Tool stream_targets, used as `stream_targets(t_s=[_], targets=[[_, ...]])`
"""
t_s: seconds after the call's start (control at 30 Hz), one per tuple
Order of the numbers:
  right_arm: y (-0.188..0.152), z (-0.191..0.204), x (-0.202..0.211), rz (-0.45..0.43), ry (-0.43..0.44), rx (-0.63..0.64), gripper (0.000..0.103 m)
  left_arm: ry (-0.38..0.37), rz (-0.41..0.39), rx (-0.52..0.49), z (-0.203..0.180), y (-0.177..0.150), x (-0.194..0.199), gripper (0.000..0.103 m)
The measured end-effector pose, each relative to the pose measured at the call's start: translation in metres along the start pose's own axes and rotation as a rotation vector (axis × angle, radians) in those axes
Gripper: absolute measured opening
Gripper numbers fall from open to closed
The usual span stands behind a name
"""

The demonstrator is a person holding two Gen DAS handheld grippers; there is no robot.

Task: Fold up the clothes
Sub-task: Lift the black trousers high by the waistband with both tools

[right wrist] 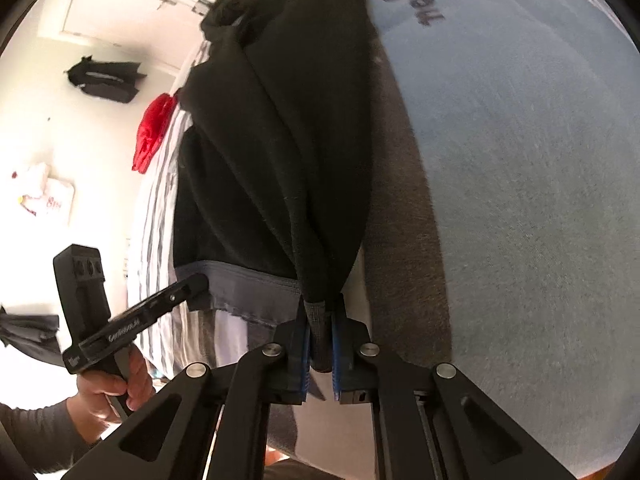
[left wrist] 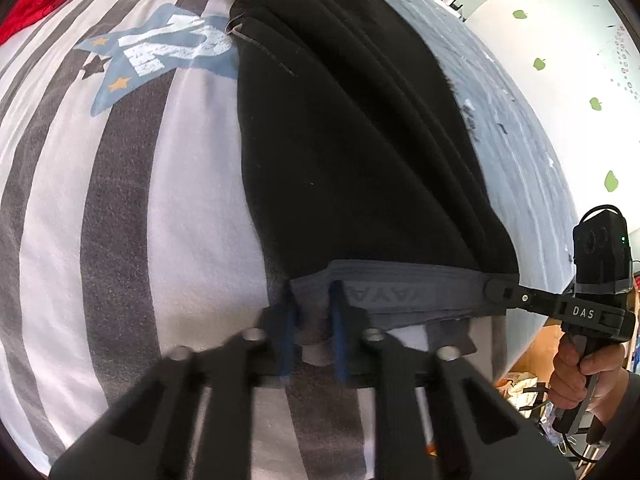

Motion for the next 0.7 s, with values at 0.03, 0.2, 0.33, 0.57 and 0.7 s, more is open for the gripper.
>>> stream_targets(t_s=[0.03, 0.2, 0.33, 0.57, 0.7], targets=[[-0.001, 0.004, 0.004, -0.005, 0.004, 0.011, 0.007, -0.006, -0.009, -0.001, -0.003, 0.001, 0.006, 0.006], [-0.002, 0.039, 0.041, -0.062, 0.033, 0.087, 0.007, -0.034, -0.116, 0.021, -0.015, 0.023, 0.063, 0.006], [0.005, 0.085, 0.088, -0.135, 0.067, 0.16, 0.006, -0.033, -0.231, 0.007, -0.025, 0.056, 0.137, 0.006], [0.024, 0.242, 0.211, -0.307, 0.199, 0.324, 0.006, -0.049, -0.554, 0.0, -0.007, 0.184, 0.341, 0.005], [0.027, 0.352, 0.301, -0.385, 0.333, 0.412, 0.006, -0.065, -0.738, -0.023, -0.025, 0.23, 0.493, 0.005]])
Point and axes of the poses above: each gripper's, at about its wrist camera, not at the fingertips, and x roughly against the way its jaws point, z to its left, y to its top, the point moved 10 cm from there along -x, roughly the way its jaws point, and after that the axes turned 15 degrees about -x, right-handed, at the moved point
